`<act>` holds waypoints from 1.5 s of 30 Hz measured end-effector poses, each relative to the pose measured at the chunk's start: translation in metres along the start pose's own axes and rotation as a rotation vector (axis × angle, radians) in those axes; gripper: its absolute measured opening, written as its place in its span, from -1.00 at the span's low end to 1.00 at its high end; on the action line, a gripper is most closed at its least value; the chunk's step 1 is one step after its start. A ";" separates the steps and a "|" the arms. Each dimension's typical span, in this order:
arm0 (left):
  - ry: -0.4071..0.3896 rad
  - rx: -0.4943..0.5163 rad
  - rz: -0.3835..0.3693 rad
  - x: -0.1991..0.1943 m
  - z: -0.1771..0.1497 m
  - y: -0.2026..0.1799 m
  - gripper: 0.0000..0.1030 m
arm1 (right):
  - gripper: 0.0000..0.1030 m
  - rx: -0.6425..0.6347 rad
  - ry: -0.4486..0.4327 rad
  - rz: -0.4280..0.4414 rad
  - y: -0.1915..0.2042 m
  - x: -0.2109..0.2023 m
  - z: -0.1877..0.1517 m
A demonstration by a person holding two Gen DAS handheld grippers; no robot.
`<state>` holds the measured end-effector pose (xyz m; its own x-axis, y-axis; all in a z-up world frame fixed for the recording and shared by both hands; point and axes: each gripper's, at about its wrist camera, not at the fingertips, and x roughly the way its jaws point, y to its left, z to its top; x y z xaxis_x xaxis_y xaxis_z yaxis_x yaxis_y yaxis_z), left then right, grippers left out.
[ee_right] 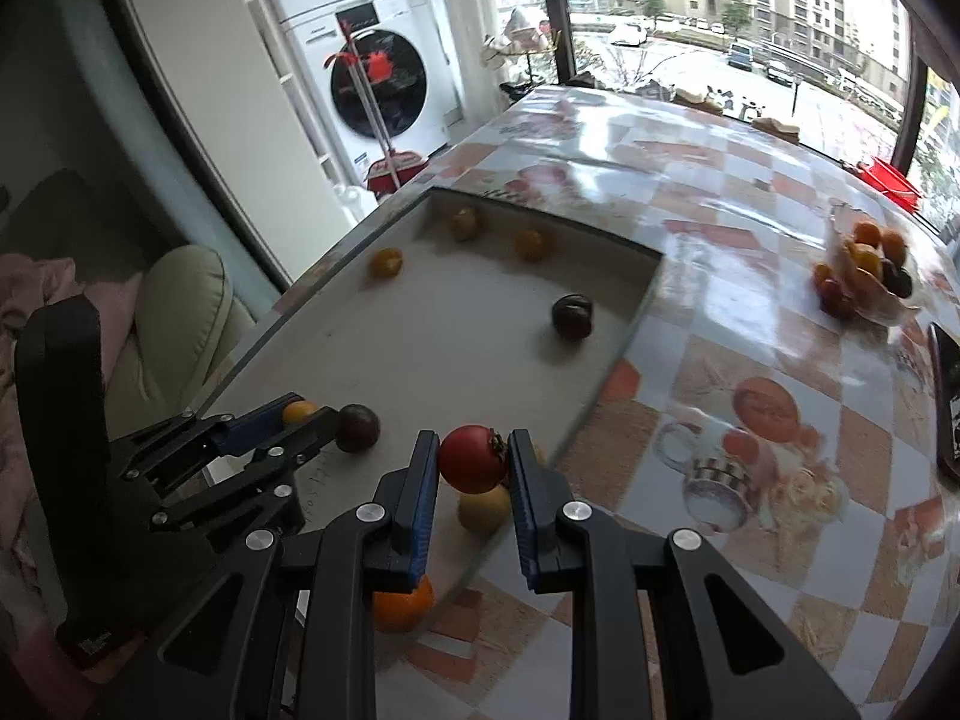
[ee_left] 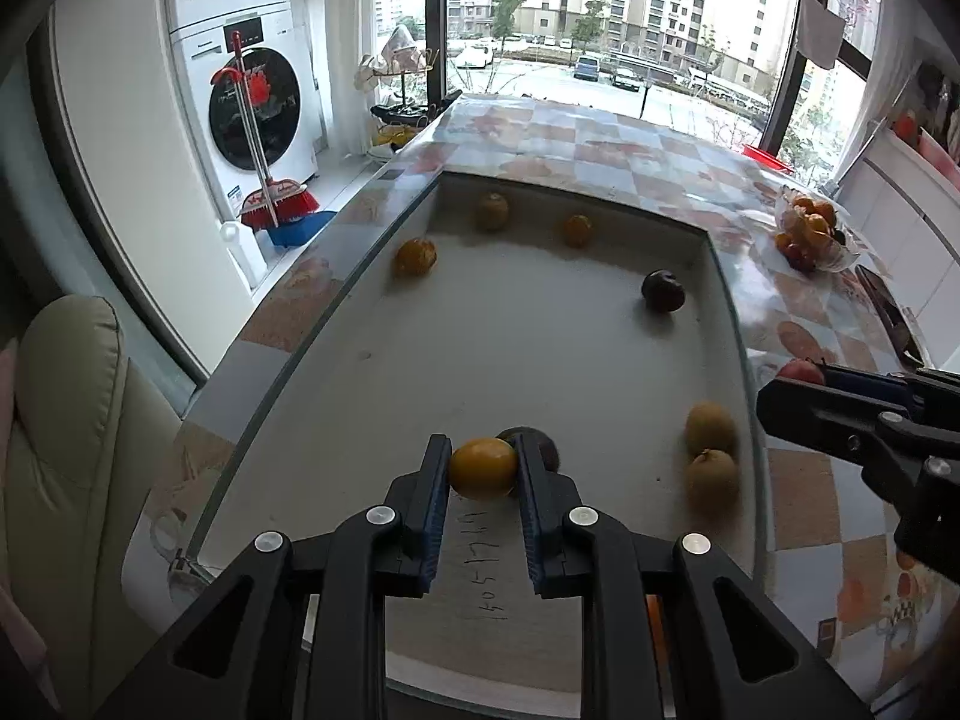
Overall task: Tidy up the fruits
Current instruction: 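Carry the plum and apricot over the white tray with both tools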
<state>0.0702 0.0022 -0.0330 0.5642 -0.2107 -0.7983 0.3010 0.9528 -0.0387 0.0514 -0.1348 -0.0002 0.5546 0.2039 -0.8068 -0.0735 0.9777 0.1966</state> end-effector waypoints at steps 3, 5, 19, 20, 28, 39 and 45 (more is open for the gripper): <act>-0.006 -0.004 0.004 0.001 0.000 0.002 -0.55 | -0.51 0.002 0.008 0.001 0.000 0.005 0.000; -0.008 -0.004 0.006 0.001 0.000 0.003 -0.55 | -0.51 0.004 0.016 0.000 -0.001 0.008 0.000; -0.013 -0.016 0.005 0.012 0.024 0.007 -0.55 | -0.51 0.002 0.021 -0.009 -0.003 0.011 0.003; -0.011 -0.022 0.000 0.013 0.026 0.008 -0.55 | -0.51 -0.001 0.022 -0.012 -0.003 0.011 0.004; 0.013 -0.019 0.005 0.019 0.032 0.011 -0.55 | -0.51 0.013 0.026 -0.010 -0.010 0.017 0.015; 0.037 -0.007 0.008 0.027 0.030 0.007 -0.55 | -0.51 -0.005 0.062 -0.006 -0.006 0.029 0.014; 0.050 -0.008 0.012 0.033 0.031 0.007 -0.55 | -0.51 -0.002 0.067 -0.012 -0.007 0.031 0.016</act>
<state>0.1148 -0.0044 -0.0413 0.5289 -0.1884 -0.8275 0.2884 0.9569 -0.0335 0.0824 -0.1365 -0.0181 0.4985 0.1954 -0.8446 -0.0690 0.9801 0.1860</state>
